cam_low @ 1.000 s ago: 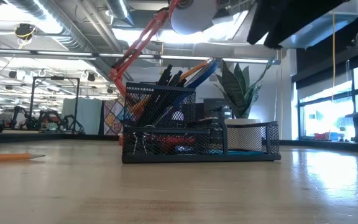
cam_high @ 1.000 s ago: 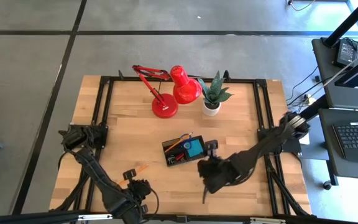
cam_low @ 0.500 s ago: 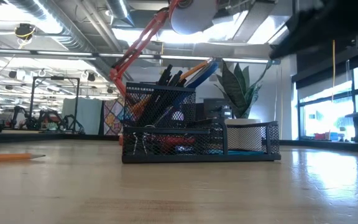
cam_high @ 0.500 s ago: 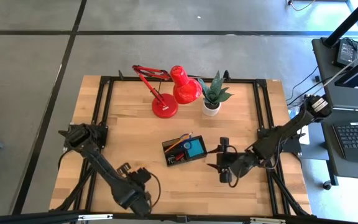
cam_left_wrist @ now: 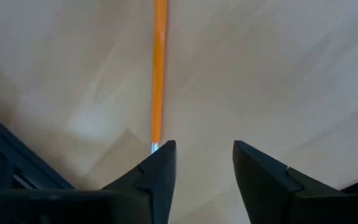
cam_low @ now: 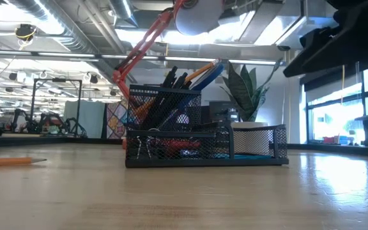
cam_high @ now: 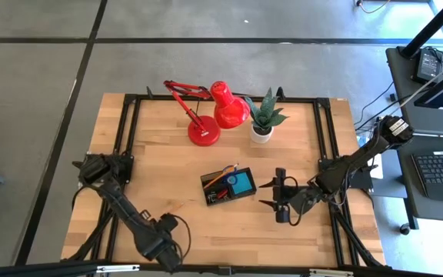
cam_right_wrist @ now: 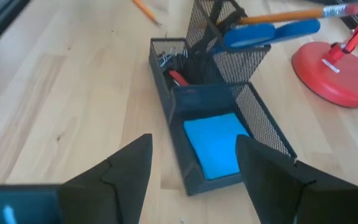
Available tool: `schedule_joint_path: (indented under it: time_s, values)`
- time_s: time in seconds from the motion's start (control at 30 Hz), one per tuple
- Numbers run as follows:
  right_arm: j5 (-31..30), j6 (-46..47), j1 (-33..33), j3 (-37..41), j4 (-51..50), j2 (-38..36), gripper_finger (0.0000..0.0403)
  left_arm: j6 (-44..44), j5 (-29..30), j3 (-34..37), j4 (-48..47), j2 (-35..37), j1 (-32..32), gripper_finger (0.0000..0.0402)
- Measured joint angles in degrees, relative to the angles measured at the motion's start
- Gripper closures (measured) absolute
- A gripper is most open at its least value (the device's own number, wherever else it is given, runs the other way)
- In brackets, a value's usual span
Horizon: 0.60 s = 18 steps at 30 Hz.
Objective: Pick and place office supplies into organizer
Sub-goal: Put the yellow pencil into the black desk organizer
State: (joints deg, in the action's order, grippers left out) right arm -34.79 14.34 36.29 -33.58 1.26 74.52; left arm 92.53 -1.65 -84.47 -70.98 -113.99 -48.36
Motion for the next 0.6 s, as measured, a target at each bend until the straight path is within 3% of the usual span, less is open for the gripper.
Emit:
schedule_joint_path:
  time_s: [0.33,0.6]
  values:
    - [1.0,-2.5,-0.9,0.0,4.7,0.0,0.0169,9.6,1.2,0.0,-5.1,0.2,-7.5,0.0247]
    - [3.1,-6.5,-3.3,0.0,9.1,0.0,0.0169,25.8,12.8,5.0,-3.3,7.3,-16.2,0.0259]
